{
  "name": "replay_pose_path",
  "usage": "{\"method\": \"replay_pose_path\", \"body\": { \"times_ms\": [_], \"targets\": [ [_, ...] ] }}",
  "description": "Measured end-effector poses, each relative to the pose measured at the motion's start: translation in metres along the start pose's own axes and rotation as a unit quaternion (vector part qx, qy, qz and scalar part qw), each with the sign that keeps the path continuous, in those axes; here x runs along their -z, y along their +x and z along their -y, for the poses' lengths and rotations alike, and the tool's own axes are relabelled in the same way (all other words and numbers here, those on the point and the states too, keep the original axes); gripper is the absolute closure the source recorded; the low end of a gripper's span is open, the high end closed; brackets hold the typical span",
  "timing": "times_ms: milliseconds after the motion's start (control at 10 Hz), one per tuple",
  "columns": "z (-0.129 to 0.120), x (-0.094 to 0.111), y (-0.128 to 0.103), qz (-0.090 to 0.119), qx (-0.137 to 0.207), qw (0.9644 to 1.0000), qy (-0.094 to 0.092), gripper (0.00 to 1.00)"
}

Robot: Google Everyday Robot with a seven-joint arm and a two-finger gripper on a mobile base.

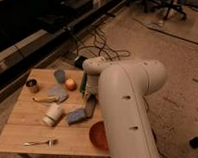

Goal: Place eraser in metal cup

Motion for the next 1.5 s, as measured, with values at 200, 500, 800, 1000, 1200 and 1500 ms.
{"method": "replay_pose_path", "body": {
  "times_ms": [200,500,800,1000,1200,1500],
  "targets": [
    [-0.006,-0.002,0.0,-0.002,0.004,1.0,-0.001,0.76],
    [-0.012,-0.004,0.0,-0.004,0.011,0.9999,-0.001,1.0],
    [-0.017,0.007,0.003,-0.004,0.012,0.9998,-0.013,1.0],
    [-0.011,0.038,0.005,-0.002,0.007,0.9996,-0.029,1.0],
    [-0.004,0.08,0.0,0.011,0.002,0.9992,-0.04,1.0],
    [0.002,0.138,-0.018,0.013,0.018,0.9983,-0.053,1.0]
  ]
}}
